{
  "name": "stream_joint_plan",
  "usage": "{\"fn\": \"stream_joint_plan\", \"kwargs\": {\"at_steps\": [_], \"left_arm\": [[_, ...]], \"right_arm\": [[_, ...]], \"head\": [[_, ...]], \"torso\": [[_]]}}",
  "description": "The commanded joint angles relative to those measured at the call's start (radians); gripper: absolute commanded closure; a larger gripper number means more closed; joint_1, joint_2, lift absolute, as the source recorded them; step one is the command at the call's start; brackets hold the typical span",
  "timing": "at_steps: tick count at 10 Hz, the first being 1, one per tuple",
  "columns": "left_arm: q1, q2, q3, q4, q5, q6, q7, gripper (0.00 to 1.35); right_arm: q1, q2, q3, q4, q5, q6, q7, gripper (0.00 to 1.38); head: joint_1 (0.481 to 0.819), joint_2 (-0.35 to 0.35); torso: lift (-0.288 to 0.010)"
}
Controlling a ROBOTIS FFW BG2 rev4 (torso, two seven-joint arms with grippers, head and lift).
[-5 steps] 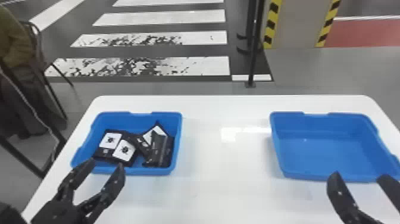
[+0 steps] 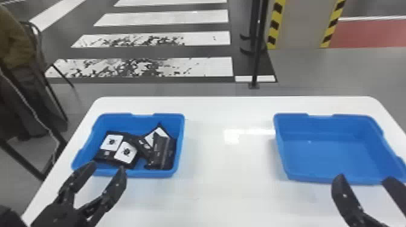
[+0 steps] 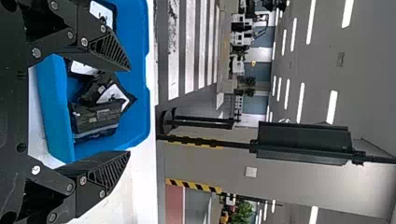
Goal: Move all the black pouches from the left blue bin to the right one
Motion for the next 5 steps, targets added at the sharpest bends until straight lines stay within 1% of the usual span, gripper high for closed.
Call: {"fn": "stream_joint_plan", "kwargs": {"at_steps": [1,2,4,5], "left_arm": [[-0.006,0.000,0.000,0.000,0.002,0.032,0.000,0.44],[-0.035,0.005,-0.002,0.000,0.002,0.091,0.000,0.44],[-0.141,0.037,-0.036,0.000,0.002,0.228,-0.002,0.44],[-0.200,0.043,-0.040,0.000,0.002,0.319,-0.002,0.44]], "right_arm": [[0.000,0.000,0.000,0.002,-0.004,0.000,0.000,0.15],[0.000,0.000,-0.002,0.002,-0.004,0.000,0.000,0.15],[0.000,0.000,0.000,0.005,-0.006,0.000,0.000,0.15],[-0.002,0.000,-0.002,0.007,-0.006,0.000,0.000,0.15]], "head": [[0.695,0.088],[0.695,0.088],[0.695,0.075],[0.695,0.066]], "torso": [[-0.140],[-0.140],[-0.140],[-0.140]]}}
